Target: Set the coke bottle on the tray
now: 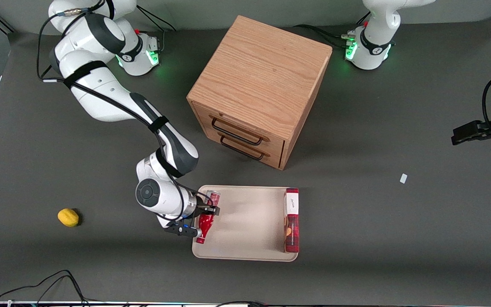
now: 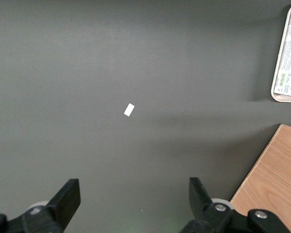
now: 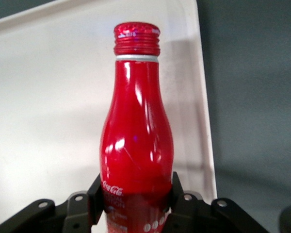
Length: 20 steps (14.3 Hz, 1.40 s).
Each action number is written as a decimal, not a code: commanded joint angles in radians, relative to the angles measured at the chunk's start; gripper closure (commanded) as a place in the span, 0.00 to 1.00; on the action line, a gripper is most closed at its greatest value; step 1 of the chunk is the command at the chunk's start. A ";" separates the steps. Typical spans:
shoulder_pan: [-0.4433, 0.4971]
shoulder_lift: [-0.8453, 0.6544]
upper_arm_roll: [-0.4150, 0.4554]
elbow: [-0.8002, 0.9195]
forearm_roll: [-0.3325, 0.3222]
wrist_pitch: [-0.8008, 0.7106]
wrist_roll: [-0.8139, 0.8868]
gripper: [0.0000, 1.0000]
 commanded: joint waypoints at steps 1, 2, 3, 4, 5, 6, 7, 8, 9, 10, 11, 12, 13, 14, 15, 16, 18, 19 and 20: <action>0.011 0.003 -0.001 0.046 -0.024 -0.005 -0.008 1.00; 0.011 0.003 -0.001 0.046 -0.024 -0.005 -0.008 1.00; 0.011 0.002 -0.001 0.045 -0.024 -0.007 -0.008 1.00; 0.010 0.003 -0.002 0.045 -0.024 -0.005 -0.008 1.00; 0.010 0.003 -0.005 0.045 -0.024 -0.007 -0.007 0.93; 0.013 0.000 -0.019 0.043 -0.025 -0.005 -0.004 0.01; 0.013 -0.003 -0.022 0.043 -0.025 -0.005 0.001 0.00; 0.013 -0.004 -0.022 0.045 -0.024 -0.005 0.002 0.00; 0.013 -0.010 -0.022 0.043 -0.024 -0.008 0.002 0.00; 0.013 -0.016 -0.022 0.043 -0.024 -0.015 0.004 0.00; 0.013 -0.029 -0.022 0.043 -0.025 -0.016 0.004 0.00; 0.010 -0.050 -0.022 0.037 -0.025 -0.025 0.004 0.00; 0.005 -0.087 -0.022 0.028 -0.025 -0.066 0.002 0.00; 0.002 -0.128 -0.022 0.023 -0.025 -0.123 0.004 0.00; -0.002 -0.176 -0.022 0.019 -0.025 -0.184 0.004 0.00; -0.005 -0.232 -0.024 0.014 -0.025 -0.253 0.004 0.00; -0.028 -0.346 -0.024 0.008 -0.024 -0.411 0.001 0.00; -0.044 -0.400 -0.027 0.008 -0.022 -0.491 -0.008 0.00; -0.060 -0.447 -0.036 0.009 -0.019 -0.562 -0.008 0.00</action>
